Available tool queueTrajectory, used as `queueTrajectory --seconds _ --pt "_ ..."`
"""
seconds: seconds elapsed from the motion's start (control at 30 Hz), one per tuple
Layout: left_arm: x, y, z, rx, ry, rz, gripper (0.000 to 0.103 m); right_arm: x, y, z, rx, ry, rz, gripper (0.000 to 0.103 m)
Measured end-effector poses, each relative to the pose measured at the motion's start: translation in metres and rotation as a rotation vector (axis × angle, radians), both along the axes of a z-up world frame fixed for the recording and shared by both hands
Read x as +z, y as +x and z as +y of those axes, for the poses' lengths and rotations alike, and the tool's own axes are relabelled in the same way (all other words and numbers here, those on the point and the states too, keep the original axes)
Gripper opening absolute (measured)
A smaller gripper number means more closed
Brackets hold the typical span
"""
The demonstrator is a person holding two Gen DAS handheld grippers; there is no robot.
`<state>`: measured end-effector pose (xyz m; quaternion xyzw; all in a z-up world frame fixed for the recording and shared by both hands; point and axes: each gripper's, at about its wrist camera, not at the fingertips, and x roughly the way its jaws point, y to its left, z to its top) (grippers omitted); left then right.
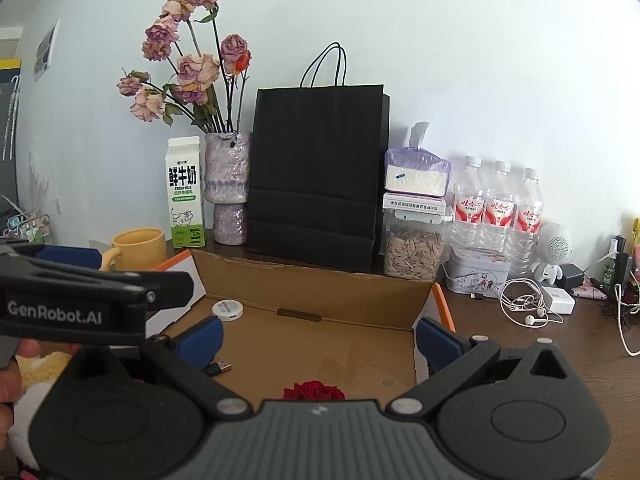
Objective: Organize objects
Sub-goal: 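Open the left tool to drop the cable into the box while the right tool releases the rose, then grasp the iridescent plastic bag with the right tool while the left tool approaches the plush toy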
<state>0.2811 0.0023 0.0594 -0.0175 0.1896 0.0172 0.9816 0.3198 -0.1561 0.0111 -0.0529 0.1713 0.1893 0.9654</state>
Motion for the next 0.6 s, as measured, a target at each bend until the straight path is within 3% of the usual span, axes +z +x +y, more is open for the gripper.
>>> queueTrajectory --seconds 0.6 --pt "0.002 -0.079 0.019 0.035 0.027 0.020 0.103 0.003 -0.084 -0.030 -0.014 -0.004 -0.005 0.103"
